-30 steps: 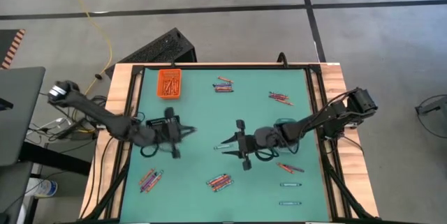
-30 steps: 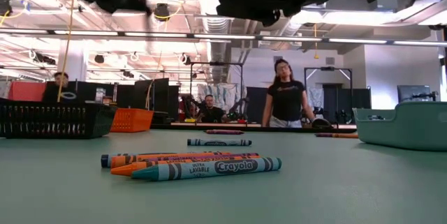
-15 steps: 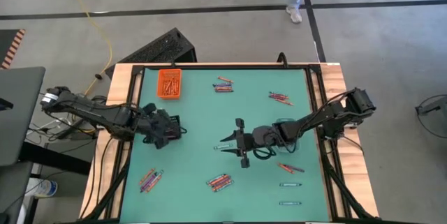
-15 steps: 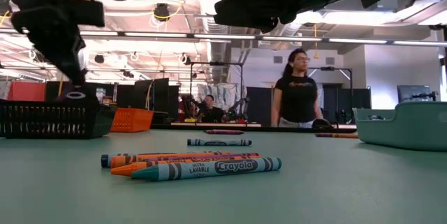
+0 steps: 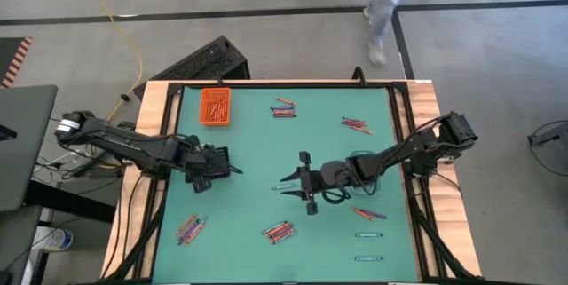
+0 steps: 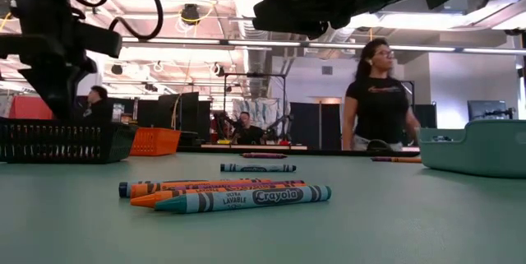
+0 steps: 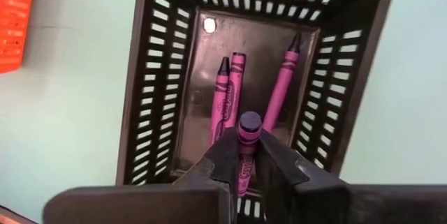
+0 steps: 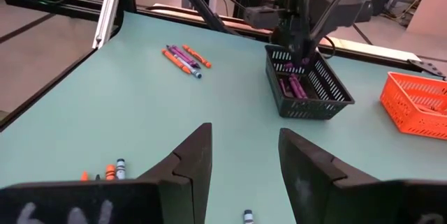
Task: Sort crayons
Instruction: Put the violet crayon into the black bin, then put the blue crayon into the blue bin
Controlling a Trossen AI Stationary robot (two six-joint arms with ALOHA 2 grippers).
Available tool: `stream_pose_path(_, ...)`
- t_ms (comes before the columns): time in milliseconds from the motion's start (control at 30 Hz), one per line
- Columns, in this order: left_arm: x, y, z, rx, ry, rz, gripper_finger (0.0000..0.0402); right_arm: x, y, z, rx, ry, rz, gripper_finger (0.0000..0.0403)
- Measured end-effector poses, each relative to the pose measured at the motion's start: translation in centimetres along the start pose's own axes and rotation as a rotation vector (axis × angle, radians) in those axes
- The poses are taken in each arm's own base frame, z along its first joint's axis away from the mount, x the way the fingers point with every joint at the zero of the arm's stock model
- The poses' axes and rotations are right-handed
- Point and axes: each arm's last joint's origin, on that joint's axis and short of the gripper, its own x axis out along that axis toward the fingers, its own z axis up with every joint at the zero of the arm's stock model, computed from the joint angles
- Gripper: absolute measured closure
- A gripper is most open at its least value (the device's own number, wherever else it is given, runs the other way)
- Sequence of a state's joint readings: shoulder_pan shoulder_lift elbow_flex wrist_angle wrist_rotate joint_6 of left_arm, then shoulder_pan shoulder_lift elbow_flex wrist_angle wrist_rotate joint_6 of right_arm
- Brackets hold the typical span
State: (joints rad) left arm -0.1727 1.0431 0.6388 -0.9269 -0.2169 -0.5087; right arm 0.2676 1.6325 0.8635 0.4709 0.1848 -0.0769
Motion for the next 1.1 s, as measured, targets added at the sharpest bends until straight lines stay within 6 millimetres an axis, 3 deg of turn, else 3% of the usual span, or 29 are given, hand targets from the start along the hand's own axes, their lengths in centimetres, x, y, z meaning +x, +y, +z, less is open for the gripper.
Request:
stream_pose_path(467,0.3,-0.1,0.2,0.004,0.010,0.016,0.0318,0.0,0.0,0.0,-0.001,0.000,0.000,0.0241)
stream_pose_path(667,-1.4,-0.5,1.5,-0.003,-0.069,0.006,0.0319,0.2,0.0,-0.1,0.015,0.005,0.003,0.0241)
stream_pose_path(867,-2.8,-3.1,3.7,0.103,-0.439,-0.005,0.0320,0.1,0.1,-1.5,0.066,0.144,0.009,0.0241)
stream_pose_path(1100,-1.4,-7.5,4.4,0.308,-0.861,-0.243,0.0320,0.3,0.3,-2.7,0.093,0.232,0.006,0.0241)
